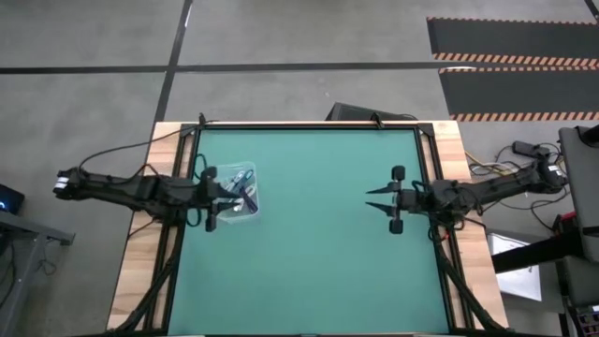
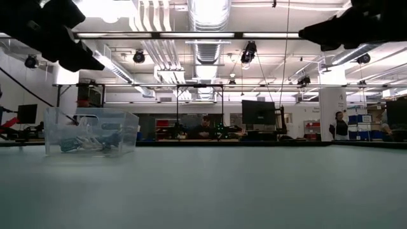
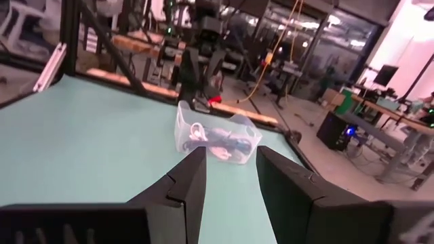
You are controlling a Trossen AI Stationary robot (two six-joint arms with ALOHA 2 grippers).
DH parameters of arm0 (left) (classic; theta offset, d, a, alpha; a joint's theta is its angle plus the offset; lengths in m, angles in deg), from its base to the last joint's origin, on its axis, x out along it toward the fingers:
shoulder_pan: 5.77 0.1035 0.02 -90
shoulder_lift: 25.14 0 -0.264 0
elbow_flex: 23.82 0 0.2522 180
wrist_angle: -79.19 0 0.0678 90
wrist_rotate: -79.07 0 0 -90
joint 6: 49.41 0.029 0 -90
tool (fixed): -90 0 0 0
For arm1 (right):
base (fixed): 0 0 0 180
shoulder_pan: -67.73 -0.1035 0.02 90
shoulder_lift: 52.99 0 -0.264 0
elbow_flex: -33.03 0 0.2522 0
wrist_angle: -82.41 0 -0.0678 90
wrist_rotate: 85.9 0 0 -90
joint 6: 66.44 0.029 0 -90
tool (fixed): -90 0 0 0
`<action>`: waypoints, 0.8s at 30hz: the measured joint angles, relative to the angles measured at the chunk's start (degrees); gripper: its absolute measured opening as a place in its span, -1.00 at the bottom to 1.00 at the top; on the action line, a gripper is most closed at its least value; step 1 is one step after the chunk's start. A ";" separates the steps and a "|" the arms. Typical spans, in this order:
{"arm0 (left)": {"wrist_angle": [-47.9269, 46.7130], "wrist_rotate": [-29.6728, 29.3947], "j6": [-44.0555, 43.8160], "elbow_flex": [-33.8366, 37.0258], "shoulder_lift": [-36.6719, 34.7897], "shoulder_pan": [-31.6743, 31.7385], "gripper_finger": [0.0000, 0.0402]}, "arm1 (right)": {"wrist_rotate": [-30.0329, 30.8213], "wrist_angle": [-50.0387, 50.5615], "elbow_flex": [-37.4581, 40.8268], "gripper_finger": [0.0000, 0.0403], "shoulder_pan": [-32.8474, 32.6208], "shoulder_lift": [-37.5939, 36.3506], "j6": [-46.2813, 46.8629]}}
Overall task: Pick and place USB-C Cables
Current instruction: Return to Home Position
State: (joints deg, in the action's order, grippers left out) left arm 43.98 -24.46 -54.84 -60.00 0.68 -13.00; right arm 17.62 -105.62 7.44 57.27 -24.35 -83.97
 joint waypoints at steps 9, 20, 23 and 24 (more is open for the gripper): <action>-0.22 1.37 1.39 3.74 -11.01 0.00 -0.60 | 2.92 5.89 3.37 -0.40 0.00 -11.97 -0.02; 0.08 1.52 1.81 4.68 -20.46 0.00 -0.60 | 4.59 15.12 3.41 -0.40 0.02 -22.23 -0.22; 1.09 1.52 1.92 5.79 -22.05 0.00 -0.60 | 4.59 17.41 3.66 -0.40 0.02 -24.88 -0.51; 1.52 1.52 2.15 6.38 -22.63 0.00 -0.60 | 4.61 18.27 3.66 -0.40 0.02 -25.88 -0.52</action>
State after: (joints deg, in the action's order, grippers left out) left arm 45.50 -22.94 -52.70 -53.61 -21.95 -13.00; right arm 22.23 -87.35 11.10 57.29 -50.23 -84.49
